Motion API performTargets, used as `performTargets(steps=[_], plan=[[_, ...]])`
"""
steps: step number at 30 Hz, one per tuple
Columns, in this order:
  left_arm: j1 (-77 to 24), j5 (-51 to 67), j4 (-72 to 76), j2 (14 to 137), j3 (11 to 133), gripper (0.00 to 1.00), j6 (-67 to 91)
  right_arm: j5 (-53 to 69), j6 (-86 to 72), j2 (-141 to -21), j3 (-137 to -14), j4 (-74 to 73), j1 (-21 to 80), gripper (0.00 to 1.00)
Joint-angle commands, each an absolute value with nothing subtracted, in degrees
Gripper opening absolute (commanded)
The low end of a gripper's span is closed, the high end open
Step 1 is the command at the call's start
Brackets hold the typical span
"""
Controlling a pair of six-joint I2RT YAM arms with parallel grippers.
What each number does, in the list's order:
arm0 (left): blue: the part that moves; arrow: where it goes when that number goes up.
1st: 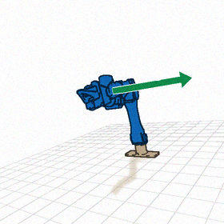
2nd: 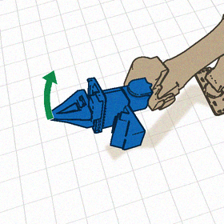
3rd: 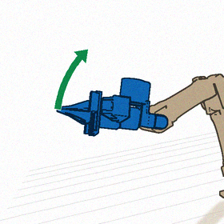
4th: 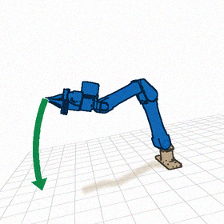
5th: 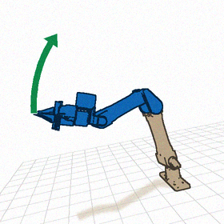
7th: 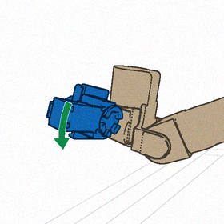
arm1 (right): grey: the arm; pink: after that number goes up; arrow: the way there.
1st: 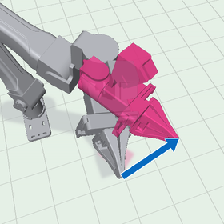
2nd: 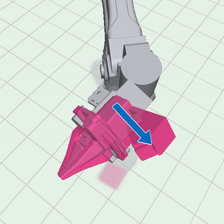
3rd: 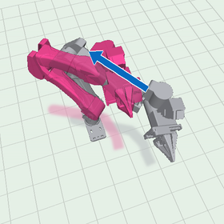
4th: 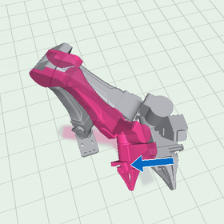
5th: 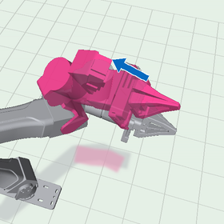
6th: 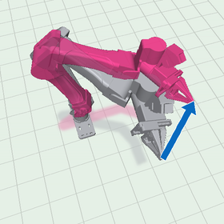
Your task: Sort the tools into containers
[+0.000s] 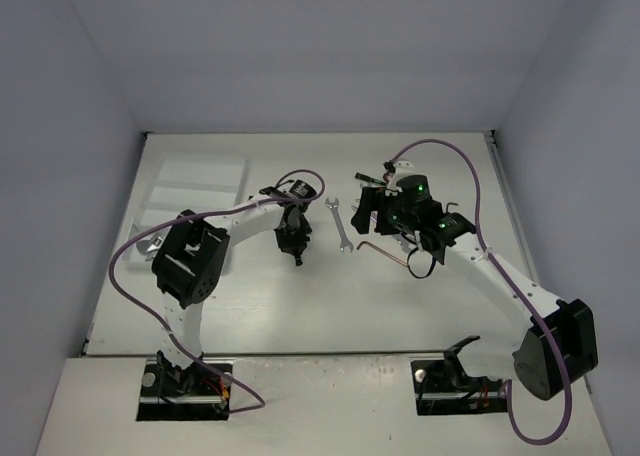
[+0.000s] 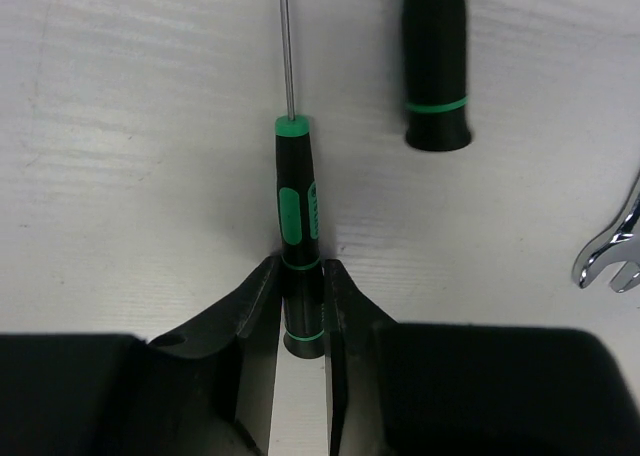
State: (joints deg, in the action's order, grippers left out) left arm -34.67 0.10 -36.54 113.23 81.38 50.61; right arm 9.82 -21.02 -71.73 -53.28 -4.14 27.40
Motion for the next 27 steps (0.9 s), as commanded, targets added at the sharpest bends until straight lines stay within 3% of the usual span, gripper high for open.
performTargets(steps=[1,8,13,27], plan=[[-33.11,-1.11,-37.11,104.53,79.78,0.0,51.91,9.6,-20.46,-72.35,-55.53,-2.08,26.98,0.75],[-24.32,-3.15,-35.91,85.76,75.39,0.0,59.1,9.84,-20.24,-72.68,-56.43,-2.08,26.98,0.75],[-12.74,-5.37,-30.58,79.88,70.12,0.0,64.84,9.93,-20.55,-73.11,-56.6,-2.02,26.89,0.75],[0.9,-6.18,-17.84,88.17,61.97,0.07,77.38,8.64,-20.09,-69.6,-53.31,-2.11,26.13,0.75]])
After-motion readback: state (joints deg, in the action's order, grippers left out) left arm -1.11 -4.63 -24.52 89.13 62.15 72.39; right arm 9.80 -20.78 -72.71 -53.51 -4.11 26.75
